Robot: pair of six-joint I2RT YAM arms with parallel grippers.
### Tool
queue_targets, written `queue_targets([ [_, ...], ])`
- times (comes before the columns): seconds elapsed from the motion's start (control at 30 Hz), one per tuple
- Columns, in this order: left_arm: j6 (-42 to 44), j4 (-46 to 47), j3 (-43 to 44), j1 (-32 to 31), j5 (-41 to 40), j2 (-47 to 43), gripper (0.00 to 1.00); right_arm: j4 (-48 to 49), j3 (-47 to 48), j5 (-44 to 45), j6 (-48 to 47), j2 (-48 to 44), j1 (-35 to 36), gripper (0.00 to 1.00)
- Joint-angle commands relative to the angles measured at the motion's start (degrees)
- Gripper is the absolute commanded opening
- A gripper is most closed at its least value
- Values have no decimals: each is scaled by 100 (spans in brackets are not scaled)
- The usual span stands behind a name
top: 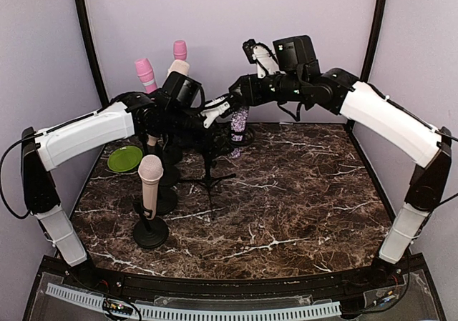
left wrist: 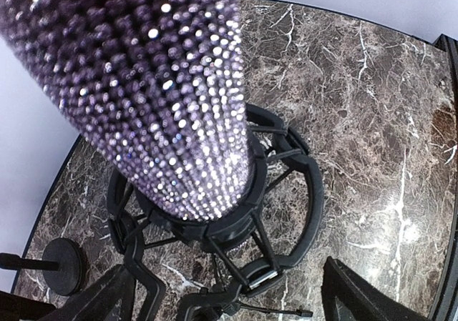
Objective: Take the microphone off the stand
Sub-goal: Remove the microphone from the microphone stand.
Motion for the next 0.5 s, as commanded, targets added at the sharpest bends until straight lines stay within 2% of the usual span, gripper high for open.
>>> queue_targets([
  [0.0,-227,671,5,-10,428,-496,92,207,-65,-373,-11,123,84,40],
  [0.2,-393,419,-141,77,858,-750,93,217,-75,-778,-234,320,116,40],
  [0.47,-737,531,-165,225,976,-938,95,123,-34,-789,-491,527,223,40],
])
